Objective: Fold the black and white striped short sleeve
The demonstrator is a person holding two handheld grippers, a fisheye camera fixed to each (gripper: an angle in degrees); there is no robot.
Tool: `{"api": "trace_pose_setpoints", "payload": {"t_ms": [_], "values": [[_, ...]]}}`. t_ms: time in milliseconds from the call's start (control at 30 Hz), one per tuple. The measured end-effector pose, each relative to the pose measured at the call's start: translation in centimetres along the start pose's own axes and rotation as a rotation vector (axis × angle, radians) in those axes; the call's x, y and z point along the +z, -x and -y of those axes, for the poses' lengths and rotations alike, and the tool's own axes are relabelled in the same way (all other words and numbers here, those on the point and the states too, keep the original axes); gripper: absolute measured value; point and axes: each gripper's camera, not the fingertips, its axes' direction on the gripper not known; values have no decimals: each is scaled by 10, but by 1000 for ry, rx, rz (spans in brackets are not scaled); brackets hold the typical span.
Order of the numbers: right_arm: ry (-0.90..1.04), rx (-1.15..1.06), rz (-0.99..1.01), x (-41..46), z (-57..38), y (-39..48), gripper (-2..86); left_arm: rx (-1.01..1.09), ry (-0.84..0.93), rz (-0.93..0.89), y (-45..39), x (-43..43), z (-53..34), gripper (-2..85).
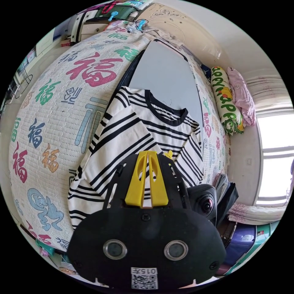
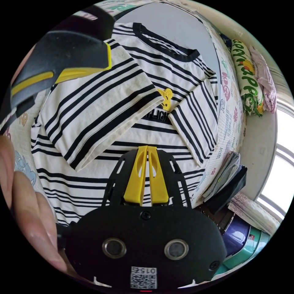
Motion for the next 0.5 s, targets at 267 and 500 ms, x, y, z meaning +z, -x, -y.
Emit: {"api": "trace_pose_setpoints", "payload": {"t_ms": [267, 500], "values": [[-25, -39, -44, -62, -12, 36, -5, -61, -12, -13, 7, -3, -12, -9], [-42, -76, 6, -131, -29, 51, -5, -106, -66, -82, 2, -4, -23, -9]]}}
